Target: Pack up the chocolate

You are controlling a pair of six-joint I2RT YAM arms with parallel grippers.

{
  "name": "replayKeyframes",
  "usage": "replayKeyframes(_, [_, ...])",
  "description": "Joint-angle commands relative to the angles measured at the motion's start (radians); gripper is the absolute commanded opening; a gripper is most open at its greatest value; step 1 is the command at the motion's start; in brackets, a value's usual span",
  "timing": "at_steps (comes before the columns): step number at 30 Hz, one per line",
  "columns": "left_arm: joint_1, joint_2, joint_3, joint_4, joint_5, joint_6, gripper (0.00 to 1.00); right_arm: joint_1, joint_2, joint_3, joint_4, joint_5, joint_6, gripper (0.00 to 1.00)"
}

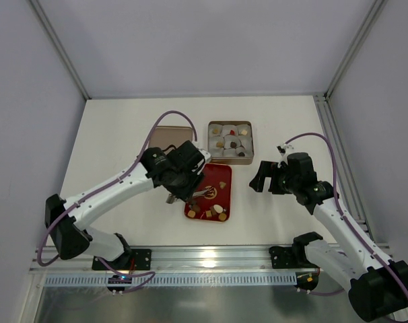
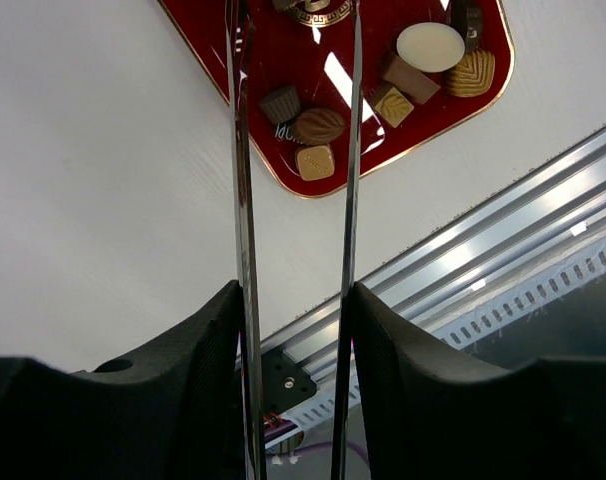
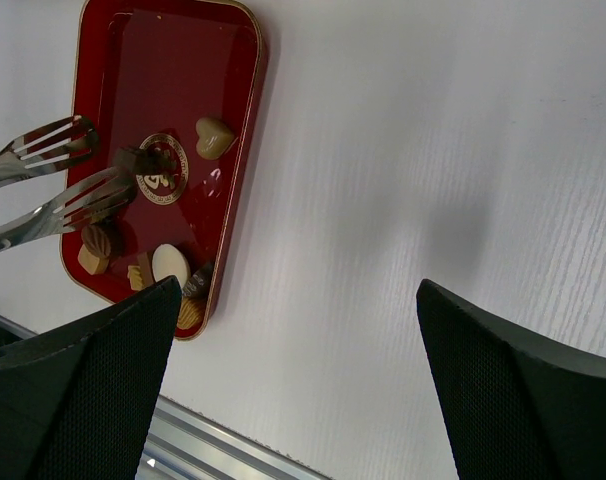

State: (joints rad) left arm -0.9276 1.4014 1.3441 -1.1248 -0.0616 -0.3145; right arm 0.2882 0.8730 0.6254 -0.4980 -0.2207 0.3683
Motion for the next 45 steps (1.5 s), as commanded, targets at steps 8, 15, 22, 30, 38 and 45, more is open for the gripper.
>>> replayKeyframes(8, [-0.008,0.034,-0.017,0.049,-0.021,-0.018,0.41,0.003,-0.014,0.03,0.013,0.001,-0.012,1.0])
replayKeyframes(15, [-0.008,0.047,-0.031,0.062,-0.03,-0.02,0.37,0.005,-0.011,0.027,0.018,-0.002,-0.012,1.0])
replayKeyframes(22, [-0.01,0.053,-0.025,0.062,-0.032,-0.017,0.33,0.005,-0.012,0.025,0.021,-0.003,-0.014,1.0])
replayKeyframes(30, [-0.01,0.053,0.006,0.045,-0.056,-0.015,0.27,0.005,-0.016,0.025,0.019,-0.003,-0.014,1.0])
replayKeyframes(38, [-0.01,0.039,0.059,0.016,-0.107,-0.011,0.25,0.005,-0.012,0.027,0.021,-0.005,-0.014,1.0])
replayKeyframes(45, [-0.011,0.036,0.11,0.002,-0.132,-0.011,0.25,0.003,-0.015,0.027,0.019,-0.005,-0.012,1.0])
